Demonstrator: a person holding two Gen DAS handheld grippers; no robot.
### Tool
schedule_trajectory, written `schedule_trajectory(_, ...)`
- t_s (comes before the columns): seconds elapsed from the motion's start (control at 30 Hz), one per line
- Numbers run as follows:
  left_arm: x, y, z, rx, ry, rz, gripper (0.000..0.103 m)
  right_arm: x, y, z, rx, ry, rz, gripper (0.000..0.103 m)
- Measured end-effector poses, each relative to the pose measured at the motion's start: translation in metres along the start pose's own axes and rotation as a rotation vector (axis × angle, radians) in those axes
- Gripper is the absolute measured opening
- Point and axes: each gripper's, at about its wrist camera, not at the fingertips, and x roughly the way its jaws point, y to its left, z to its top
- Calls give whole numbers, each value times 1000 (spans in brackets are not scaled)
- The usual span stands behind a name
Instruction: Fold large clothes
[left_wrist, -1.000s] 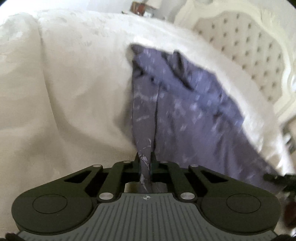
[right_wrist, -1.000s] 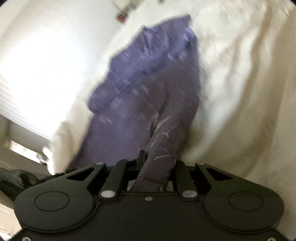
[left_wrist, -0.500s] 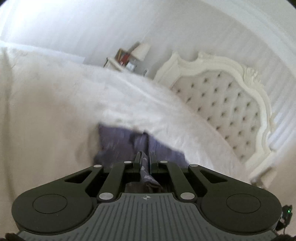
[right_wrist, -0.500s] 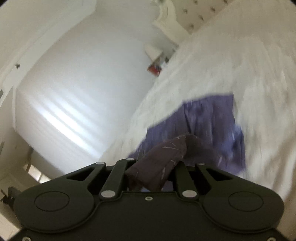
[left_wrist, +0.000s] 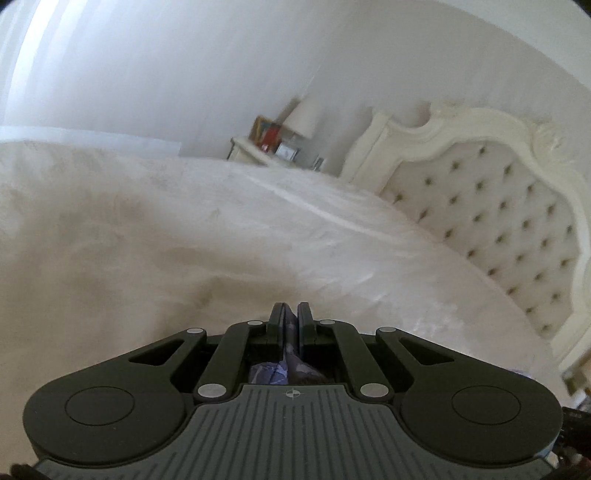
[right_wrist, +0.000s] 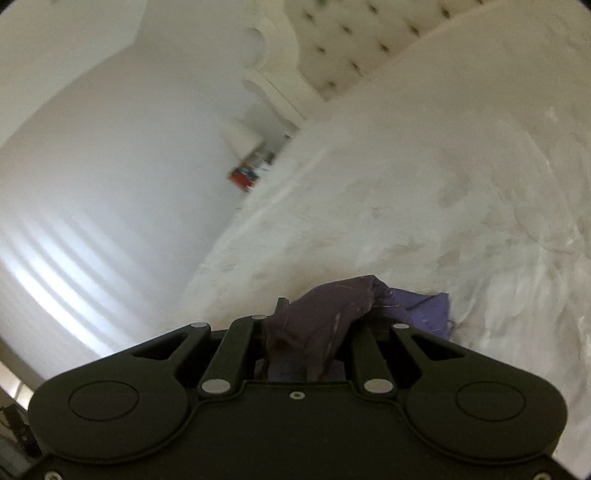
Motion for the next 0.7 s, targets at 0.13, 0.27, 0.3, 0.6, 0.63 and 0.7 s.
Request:
schedule_trajectory(0.13, 28, 6, -6, 16, 46, 68, 9, 39, -16, -4, -7, 46, -54, 20)
schedule_trajectory(0.27, 50, 27, -14, -80, 75, 79, 14, 59, -34, -5, 43, 69, -50, 24)
schedule_trajectory(0.3, 54, 35, -16, -129, 90, 61, 23, 62, -37, -5, 50, 73, -42, 32)
schedule_trajectory(0.6, 20, 51, -9, -223, -42, 53, 77, 34, -19, 9, -90, -56, 21, 95)
schedule_trajectory(0.63, 13, 46, -8, -202, -41, 50, 78, 29, -14, 9, -116, -67, 14, 95)
schedule_trajectory(0.7, 0, 30, -10, -140, -21, 34, 80, 18, -2, 5, -171, -72, -4, 96)
